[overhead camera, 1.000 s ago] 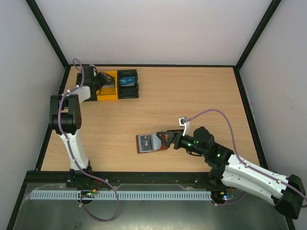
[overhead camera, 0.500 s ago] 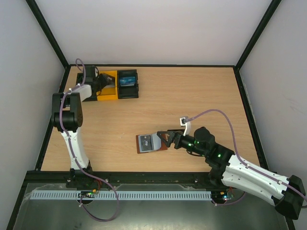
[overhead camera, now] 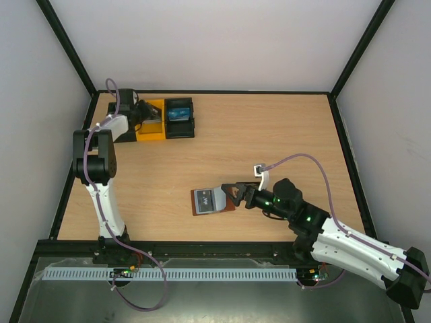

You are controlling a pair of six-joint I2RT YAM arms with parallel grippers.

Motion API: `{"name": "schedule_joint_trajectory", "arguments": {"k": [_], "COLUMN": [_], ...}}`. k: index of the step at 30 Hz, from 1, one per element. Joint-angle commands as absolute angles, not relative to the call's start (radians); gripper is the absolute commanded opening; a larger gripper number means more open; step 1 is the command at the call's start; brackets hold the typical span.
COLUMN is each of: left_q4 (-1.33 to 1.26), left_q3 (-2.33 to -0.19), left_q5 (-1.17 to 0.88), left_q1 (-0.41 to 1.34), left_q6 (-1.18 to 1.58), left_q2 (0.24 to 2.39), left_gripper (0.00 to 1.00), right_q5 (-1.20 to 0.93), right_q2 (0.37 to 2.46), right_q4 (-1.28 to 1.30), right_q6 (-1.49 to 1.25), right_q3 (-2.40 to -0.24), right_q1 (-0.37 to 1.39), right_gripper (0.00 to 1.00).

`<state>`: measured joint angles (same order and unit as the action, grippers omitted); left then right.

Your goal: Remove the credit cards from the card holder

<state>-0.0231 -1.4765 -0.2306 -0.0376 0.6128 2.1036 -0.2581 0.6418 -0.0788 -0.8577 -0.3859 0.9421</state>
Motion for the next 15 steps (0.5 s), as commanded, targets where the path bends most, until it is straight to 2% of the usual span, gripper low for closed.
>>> {"name": "schedule_joint_trajectory", "arguments": {"k": [1, 7, 15], "left_q4": [0.029, 0.086, 0.137], "left_q3": [-1.513, -1.513, -1.496], "left_q5": [-0.219, -0.187, -0.18], "left_q1": [-0.038, -0.04, -0.041], "left_q6": [0.614, 0.618, 0.625], "left_q2": [2.091, 2.051, 1.971], "left_gripper": [0.25, 0.35, 0.56], "right_q5": [-0.235, -0.222, -0.222], "right_q2": [0.624, 0.613, 0.601], "right_q4": [-0.07, -0.056, -0.042], "right_q6": [-0.87, -0.885, -0.897], "right_q3": [-0.401, -0.402, -0.394], "right_q1": [0.942, 0.941, 0.942], "right_gripper": [0.98, 0.98, 0.98]}}
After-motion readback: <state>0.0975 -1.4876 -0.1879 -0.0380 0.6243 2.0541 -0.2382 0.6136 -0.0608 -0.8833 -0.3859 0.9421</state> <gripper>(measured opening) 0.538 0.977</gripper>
